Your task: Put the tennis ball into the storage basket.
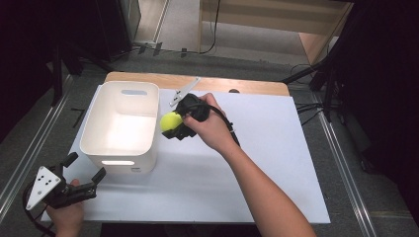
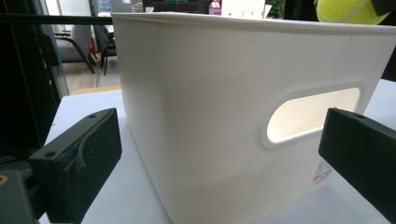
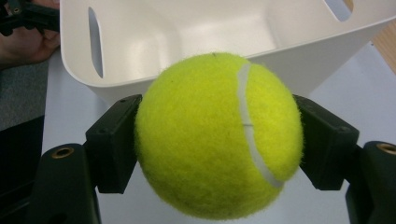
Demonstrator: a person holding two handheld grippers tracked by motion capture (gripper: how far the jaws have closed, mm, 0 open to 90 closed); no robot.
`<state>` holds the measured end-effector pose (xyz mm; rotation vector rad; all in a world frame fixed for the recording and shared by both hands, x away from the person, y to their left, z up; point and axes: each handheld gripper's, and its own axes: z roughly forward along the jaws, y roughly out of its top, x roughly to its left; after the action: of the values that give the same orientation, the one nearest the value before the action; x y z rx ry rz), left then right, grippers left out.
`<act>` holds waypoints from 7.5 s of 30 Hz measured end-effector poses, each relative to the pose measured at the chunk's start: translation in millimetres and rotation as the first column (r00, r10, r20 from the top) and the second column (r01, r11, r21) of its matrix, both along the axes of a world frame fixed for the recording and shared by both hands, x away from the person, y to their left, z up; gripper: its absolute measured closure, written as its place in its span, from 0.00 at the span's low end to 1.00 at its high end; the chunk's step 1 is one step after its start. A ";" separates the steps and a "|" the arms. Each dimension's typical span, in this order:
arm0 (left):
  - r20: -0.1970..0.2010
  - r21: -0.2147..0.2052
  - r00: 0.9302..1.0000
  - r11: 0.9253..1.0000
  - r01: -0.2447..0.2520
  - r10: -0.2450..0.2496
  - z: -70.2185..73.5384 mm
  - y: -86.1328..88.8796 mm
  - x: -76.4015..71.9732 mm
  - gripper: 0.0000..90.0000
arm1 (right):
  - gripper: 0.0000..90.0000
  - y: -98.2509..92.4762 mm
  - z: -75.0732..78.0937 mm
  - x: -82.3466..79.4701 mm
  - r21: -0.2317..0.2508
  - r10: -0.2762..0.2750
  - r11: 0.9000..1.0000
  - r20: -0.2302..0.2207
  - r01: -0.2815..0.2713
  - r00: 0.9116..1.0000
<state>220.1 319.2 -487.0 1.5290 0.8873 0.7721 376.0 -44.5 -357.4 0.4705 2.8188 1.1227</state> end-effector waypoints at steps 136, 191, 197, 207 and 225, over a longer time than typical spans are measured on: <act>-0.006 0.001 1.000 1.000 0.004 -0.004 0.0 -0.9 0.4 0.00 | 0.00 76.2 -10.2 -3.1 -0.053 0.104 0.993 -0.003 -0.104 0.995; -0.011 0.012 1.000 1.000 0.001 -0.001 0.0 -0.8 -0.2 0.00 | 0.00 -86.7 -48.9 -44.1 0.131 -0.244 0.962 0.010 0.241 0.970; -0.010 0.014 1.000 1.000 0.003 -0.003 -0.1 -1.1 0.0 0.00 | 0.00 -105.2 -56.2 -53.5 0.162 -0.282 0.947 0.002 0.278 0.959; -0.010 0.018 1.000 1.000 0.002 -0.001 -0.4 -2.1 0.4 0.00 | 0.00 -132.8 -67.9 -67.8 0.206 -0.331 0.923 0.001 0.324 0.944; -0.012 0.023 1.000 1.000 0.003 -0.002 -0.4 -2.6 0.1 0.00 | 0.00 -175.6 -89.2 -92.1 0.266 -0.424 0.873 0.004 0.408 0.906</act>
<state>220.2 316.5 -487.4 1.5561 0.8877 0.7748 284.0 -220.2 -446.6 0.9885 2.3524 1.3738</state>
